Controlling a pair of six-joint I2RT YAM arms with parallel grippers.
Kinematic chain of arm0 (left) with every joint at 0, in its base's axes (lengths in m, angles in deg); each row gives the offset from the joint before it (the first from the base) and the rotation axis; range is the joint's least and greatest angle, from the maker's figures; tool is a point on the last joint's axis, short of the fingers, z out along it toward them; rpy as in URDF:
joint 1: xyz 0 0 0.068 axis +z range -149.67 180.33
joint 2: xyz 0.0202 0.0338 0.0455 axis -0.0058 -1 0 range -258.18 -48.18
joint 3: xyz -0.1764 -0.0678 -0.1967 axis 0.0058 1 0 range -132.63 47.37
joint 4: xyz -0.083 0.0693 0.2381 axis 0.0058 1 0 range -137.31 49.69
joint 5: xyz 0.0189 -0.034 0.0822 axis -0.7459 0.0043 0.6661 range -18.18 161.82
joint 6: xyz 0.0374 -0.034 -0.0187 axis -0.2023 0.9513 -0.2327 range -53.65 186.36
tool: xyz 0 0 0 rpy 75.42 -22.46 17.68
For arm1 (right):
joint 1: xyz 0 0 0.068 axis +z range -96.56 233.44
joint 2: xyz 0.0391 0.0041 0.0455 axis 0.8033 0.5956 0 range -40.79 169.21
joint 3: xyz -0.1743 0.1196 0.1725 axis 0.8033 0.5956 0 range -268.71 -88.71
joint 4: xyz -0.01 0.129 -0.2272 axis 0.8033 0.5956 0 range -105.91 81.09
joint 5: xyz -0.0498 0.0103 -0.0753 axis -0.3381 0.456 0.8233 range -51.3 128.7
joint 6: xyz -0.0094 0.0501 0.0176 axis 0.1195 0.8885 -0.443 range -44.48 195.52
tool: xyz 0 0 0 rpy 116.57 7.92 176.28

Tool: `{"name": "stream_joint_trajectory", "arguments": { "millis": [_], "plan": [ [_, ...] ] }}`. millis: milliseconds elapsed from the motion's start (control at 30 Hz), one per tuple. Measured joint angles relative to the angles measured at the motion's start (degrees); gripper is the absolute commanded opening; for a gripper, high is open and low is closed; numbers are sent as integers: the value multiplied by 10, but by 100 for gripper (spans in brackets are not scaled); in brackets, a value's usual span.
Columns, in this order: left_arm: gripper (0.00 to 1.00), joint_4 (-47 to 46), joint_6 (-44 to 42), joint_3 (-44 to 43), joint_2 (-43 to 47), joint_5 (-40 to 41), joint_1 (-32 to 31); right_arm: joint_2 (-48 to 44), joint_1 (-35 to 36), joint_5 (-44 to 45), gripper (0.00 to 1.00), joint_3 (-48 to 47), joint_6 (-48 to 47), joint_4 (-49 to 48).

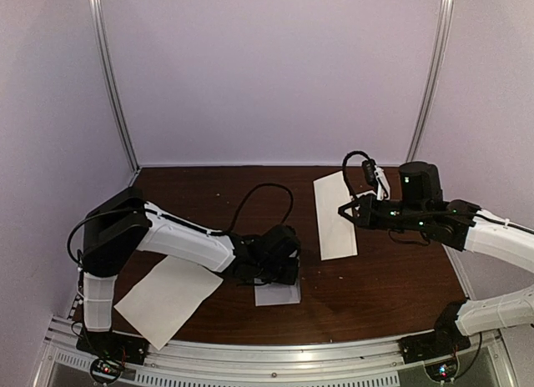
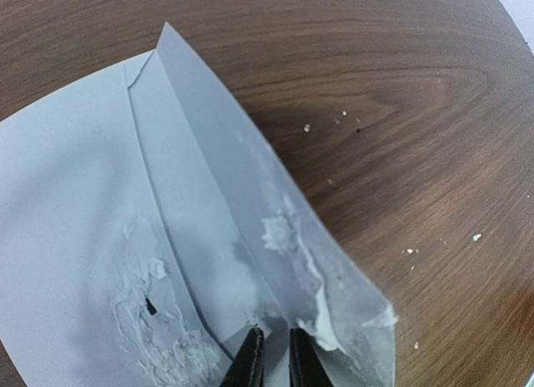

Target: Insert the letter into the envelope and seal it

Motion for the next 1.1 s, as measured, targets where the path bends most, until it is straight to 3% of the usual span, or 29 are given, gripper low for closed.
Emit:
{"name": "stream_joint_trajectory", "arguments": {
  "millis": [700,1100],
  "plan": [
    [13,-12,-9,2,-1,0,0,80,18,-5,0,7,33,-26],
    [14,-11,-9,84,118,17,8,115,37,-6,0,-17,42,-33]
  ]
}}
